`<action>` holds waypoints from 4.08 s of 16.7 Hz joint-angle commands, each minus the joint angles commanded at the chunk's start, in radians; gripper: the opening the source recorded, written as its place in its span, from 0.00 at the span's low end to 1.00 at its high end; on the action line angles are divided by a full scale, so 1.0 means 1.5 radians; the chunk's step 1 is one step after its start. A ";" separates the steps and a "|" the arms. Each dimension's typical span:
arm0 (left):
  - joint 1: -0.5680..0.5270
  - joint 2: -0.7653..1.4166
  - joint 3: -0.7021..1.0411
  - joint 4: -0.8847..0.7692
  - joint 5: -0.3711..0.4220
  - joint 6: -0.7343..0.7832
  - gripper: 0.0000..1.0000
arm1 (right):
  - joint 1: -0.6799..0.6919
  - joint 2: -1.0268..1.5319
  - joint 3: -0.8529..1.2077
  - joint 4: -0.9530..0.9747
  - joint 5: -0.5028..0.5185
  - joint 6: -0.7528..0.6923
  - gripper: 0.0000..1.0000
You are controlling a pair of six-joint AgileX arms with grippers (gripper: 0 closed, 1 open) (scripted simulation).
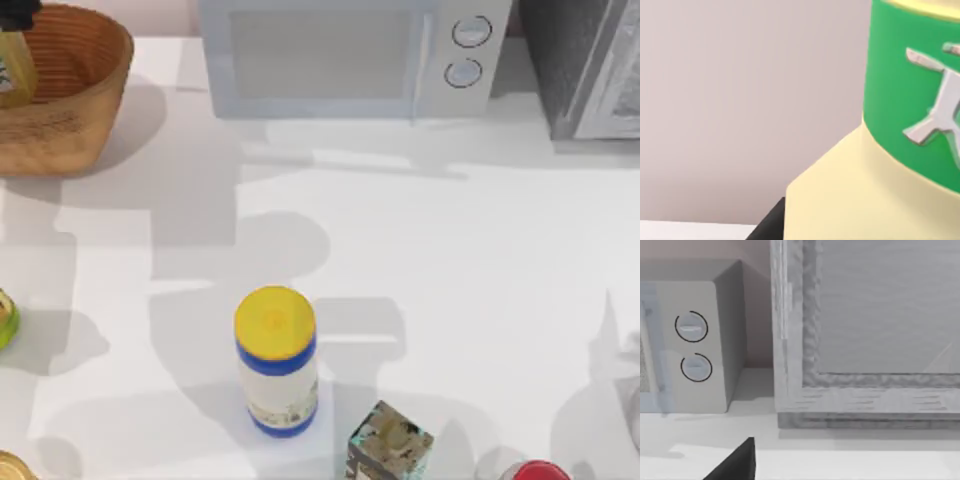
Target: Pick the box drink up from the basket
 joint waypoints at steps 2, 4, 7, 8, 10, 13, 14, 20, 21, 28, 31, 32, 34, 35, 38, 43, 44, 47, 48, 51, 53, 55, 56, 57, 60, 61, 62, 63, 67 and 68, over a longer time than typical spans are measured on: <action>-0.003 -0.034 0.036 -0.068 0.002 0.001 0.00 | 0.000 0.000 0.000 0.000 0.000 0.000 1.00; -0.010 -0.068 0.072 -0.117 0.008 0.004 0.00 | 0.000 0.000 0.000 0.000 0.000 0.000 1.00; -0.013 -0.094 0.093 -0.147 0.010 0.009 0.00 | 0.000 0.000 0.000 0.000 0.000 0.000 1.00; -0.013 -0.094 0.093 -0.147 0.010 0.009 0.00 | 0.000 0.000 0.000 0.000 0.000 0.000 1.00; -0.010 -0.092 0.092 -0.145 0.009 0.010 0.00 | 0.000 0.000 0.000 0.000 0.000 0.000 1.00; -0.012 -0.112 0.079 -0.151 0.007 0.009 0.00 | 0.000 0.000 0.000 0.000 0.000 0.000 1.00; -0.013 -0.132 0.066 -0.157 0.004 0.009 0.00 | 0.000 0.000 0.000 0.000 0.000 0.000 1.00; -0.029 -0.388 -0.127 -0.212 -0.019 0.005 0.00 | 0.000 0.000 0.000 0.000 0.000 0.000 1.00; -0.031 -0.452 -0.176 -0.221 -0.023 0.004 0.00 | 0.000 0.000 0.000 0.000 0.000 0.000 1.00; -0.058 -0.983 -0.535 -0.299 -0.050 -0.004 0.00 | 0.000 0.000 0.000 0.000 0.000 0.000 1.00; -0.072 -1.148 -0.674 -0.336 -0.062 -0.007 0.00 | 0.000 0.000 0.000 0.000 0.000 0.000 1.00; -0.076 -1.191 -0.711 -0.347 -0.066 -0.008 0.00 | 0.000 0.000 0.000 0.000 0.000 0.000 1.00; -0.081 -1.255 -0.767 -0.366 -0.074 -0.008 0.00 | 0.000 0.000 0.000 0.000 0.000 0.000 1.00; -0.082 -1.277 -0.786 -0.374 -0.078 -0.008 0.00 | 0.000 0.000 0.000 0.000 0.000 0.000 1.00; -0.084 -1.301 -0.807 -0.383 -0.083 -0.008 0.00 | 0.000 0.000 0.000 0.000 0.000 0.000 1.00; -0.083 -1.298 -0.806 -0.383 -0.082 -0.007 0.00 | 0.000 0.000 0.000 0.000 0.000 0.000 1.00; -0.089 -1.292 -0.800 -0.376 -0.089 -0.005 0.00 | 0.000 0.000 0.000 0.000 0.000 0.000 1.00; -0.149 -1.229 -0.742 -0.317 -0.152 0.017 0.00 | 0.000 0.000 0.000 0.000 0.000 0.000 1.00; -0.180 -1.194 -0.713 -0.286 -0.187 0.029 0.00 | 0.000 0.000 0.000 0.000 0.000 0.000 1.00; -0.294 -1.047 -0.603 -0.170 -0.332 0.074 0.00 | 0.000 0.000 0.000 0.000 0.000 0.000 1.00; -0.378 -0.916 -0.518 -0.080 -0.454 0.109 0.00 | 0.000 0.000 0.000 0.000 0.000 0.000 1.00; -0.463 -0.762 -0.429 0.013 -0.589 0.144 0.00 | 0.000 0.000 0.000 0.000 0.000 0.000 1.00; -0.504 -0.680 -0.384 0.060 -0.659 0.162 0.00 | 0.000 0.000 0.000 0.000 0.000 0.000 1.00; -0.543 -0.595 -0.339 0.107 -0.728 0.179 0.00 | 0.000 0.000 0.000 0.000 0.000 0.000 1.00; -0.650 -0.343 -0.211 0.241 -0.918 0.226 0.00 | 0.000 0.000 0.000 0.000 0.000 0.000 1.00; -0.680 -0.265 -0.172 0.281 -0.973 0.240 0.00 | 0.000 0.000 0.000 0.000 0.000 0.000 1.00; -0.707 -0.191 -0.135 0.319 -1.024 0.252 0.00 | 0.000 0.000 0.000 0.000 0.000 0.000 1.00; -0.731 -0.124 -0.100 0.354 -1.070 0.263 0.00 | 0.000 0.000 0.000 0.000 0.000 0.000 1.00; -0.800 0.074 0.012 0.465 -1.200 0.294 0.00 | 0.000 0.000 0.000 0.000 0.000 0.000 1.00; -0.811 0.106 0.032 0.484 -1.217 0.299 0.00 | 0.000 0.000 0.000 0.000 0.000 0.000 1.00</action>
